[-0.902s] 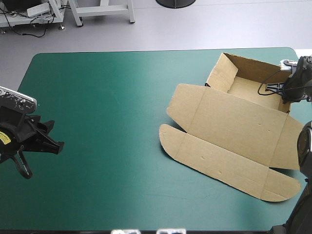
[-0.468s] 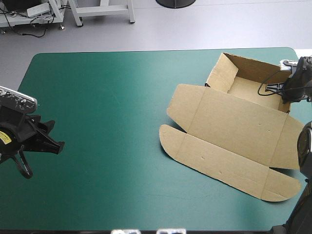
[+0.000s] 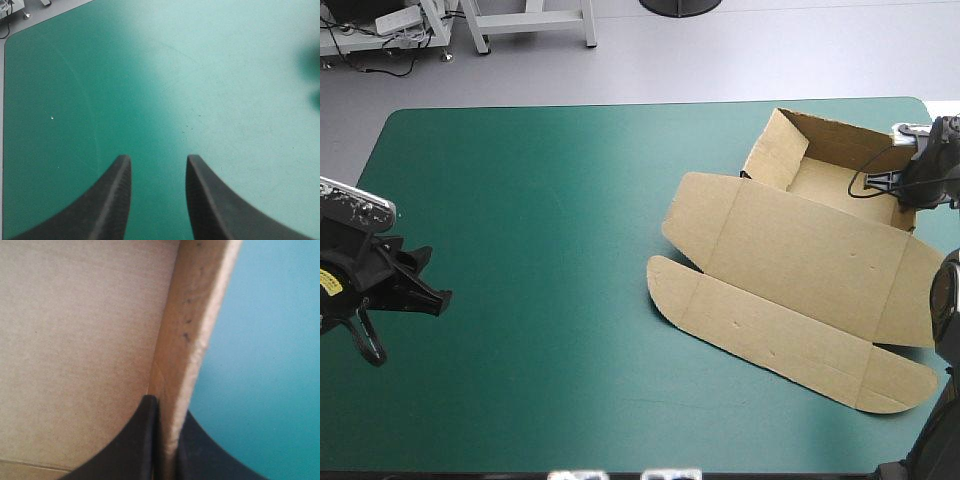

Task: Fold the box

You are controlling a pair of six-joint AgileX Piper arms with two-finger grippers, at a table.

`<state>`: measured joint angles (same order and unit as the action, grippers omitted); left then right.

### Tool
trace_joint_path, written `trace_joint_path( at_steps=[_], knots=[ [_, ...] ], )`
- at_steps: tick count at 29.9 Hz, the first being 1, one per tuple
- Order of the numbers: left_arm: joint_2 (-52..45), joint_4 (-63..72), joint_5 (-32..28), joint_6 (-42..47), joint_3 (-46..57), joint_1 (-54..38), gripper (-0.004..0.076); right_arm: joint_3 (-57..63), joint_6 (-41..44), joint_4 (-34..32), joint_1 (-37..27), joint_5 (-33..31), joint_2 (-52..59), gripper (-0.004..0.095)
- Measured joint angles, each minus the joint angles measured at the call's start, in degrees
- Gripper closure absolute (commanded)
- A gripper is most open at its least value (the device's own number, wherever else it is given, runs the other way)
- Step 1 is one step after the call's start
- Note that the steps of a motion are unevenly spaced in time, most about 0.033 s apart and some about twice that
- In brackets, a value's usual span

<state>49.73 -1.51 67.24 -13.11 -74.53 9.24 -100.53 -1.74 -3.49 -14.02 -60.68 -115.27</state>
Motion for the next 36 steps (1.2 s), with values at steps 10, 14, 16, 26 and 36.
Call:
trace_joint_path(
  at_steps=[10,14,16,26,36],
  knots=[
    [0.0,0.67,-0.17,0.0,0.0,0.0,0.0463,0.78,-3.1,-1.3,-0.04,0.75,-1.49,0.0564],
    [0.0,1.13,-1.03,0.0,0.0,0.0,0.0463,0.97,-3.1,-1.29,0.01,1.18,-1.49,0.0506],
    [0.0,1.19,-1.09,0.0,0.0,0.0,0.0463,0.97,-3.12,-1.29,0.01,1.36,-1.49,0.0508],
    [0.0,1.51,-2.53,0.0,0.0,0.0,0.0463,0.11,-12.03,-2.72,0.31,-0.68,-1.51,0.051],
    [0.0,1.51,-2.69,0.0,0.0,0.0,0.0463,-15.1,-12.7,-2.3,0.38,-6.14,-0.46,0.051]
  ],
)
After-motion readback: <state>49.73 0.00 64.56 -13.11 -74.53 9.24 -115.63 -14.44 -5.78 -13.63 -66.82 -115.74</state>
